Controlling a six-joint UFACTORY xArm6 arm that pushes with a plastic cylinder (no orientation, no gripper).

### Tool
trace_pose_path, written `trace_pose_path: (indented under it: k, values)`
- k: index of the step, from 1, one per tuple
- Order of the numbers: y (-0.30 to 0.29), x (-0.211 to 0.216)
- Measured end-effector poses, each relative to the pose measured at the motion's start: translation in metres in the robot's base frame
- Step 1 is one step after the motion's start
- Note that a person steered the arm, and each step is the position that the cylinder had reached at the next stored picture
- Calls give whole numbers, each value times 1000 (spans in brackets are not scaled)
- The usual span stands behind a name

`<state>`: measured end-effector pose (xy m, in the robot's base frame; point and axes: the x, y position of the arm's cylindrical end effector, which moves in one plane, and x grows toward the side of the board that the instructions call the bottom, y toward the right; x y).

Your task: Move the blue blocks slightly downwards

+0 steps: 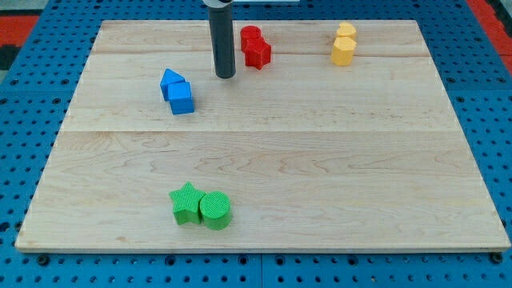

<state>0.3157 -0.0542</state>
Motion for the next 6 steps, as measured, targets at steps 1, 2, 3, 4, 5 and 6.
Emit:
trace_pose_path:
  k: [1,2,3,4,5,6]
  values:
    - [-52,-2]
    - [-122,-2]
    - [-175,-1]
    - [-177,20]
    - [-146,32]
    - [-95,38]
